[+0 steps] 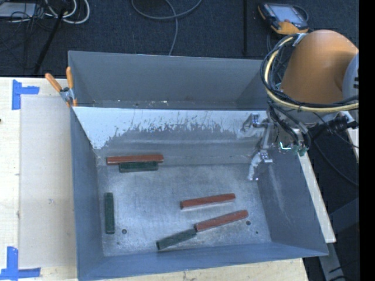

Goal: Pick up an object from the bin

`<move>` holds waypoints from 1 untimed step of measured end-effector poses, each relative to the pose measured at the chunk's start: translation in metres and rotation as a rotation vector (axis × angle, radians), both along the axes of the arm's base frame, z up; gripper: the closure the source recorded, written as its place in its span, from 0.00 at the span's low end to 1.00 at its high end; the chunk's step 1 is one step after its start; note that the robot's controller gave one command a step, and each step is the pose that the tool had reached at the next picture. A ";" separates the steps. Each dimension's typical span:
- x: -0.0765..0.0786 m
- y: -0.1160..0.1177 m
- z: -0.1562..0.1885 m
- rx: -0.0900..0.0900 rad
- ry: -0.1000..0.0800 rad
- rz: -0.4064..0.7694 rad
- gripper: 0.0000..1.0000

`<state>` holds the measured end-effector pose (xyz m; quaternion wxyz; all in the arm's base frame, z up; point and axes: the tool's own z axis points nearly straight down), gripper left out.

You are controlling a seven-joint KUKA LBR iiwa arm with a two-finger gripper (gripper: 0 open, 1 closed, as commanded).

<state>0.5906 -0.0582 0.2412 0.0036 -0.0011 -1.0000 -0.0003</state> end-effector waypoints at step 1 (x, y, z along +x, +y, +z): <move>0.001 0.000 0.004 -0.001 -0.008 0.001 0.00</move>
Offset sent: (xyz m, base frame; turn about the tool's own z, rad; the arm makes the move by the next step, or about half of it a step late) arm -0.0467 -0.0045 -0.1107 -0.1070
